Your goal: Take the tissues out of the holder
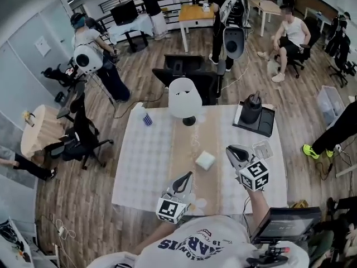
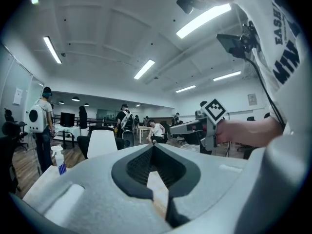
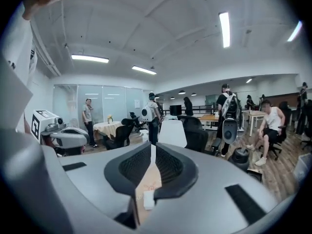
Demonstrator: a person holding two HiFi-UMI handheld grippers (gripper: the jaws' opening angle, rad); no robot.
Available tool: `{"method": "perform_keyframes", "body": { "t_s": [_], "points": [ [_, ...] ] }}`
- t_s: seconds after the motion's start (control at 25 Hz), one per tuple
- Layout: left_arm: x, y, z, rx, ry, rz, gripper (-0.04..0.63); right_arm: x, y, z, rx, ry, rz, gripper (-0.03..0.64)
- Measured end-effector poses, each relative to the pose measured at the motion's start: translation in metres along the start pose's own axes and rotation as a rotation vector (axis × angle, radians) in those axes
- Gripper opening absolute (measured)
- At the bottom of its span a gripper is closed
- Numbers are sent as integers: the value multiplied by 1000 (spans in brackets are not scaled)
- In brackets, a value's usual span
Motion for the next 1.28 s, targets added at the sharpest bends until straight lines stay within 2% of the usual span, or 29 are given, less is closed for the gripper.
{"method": "perform_keyframes", "body": {
  "t_s": [0.24, 0.6, 0.84, 1.28],
  "points": [
    [8, 14, 26, -101, 19, 19, 3, -4, -2, -72, -130, 96, 43, 18],
    [13, 38, 40, -183, 29, -12, 3, -13, -15, -138, -250, 149, 17, 8],
    [8, 49, 43, -224, 16, -11, 3, -13, -30, -144, -236, 140, -18, 8],
    [5, 44, 32, -206, -1, -27, 3, -11, -44, -139, -204, 161, -29, 8]
  ]
}}
Point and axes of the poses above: the fingertips, and each gripper's own axes: z forward along the fingers, y to its right, x out of its top, the point moved 10 cm from there along -z, backward along the fingers, and after that the axes turned 5 degrees about y, right-handed, at the moved point
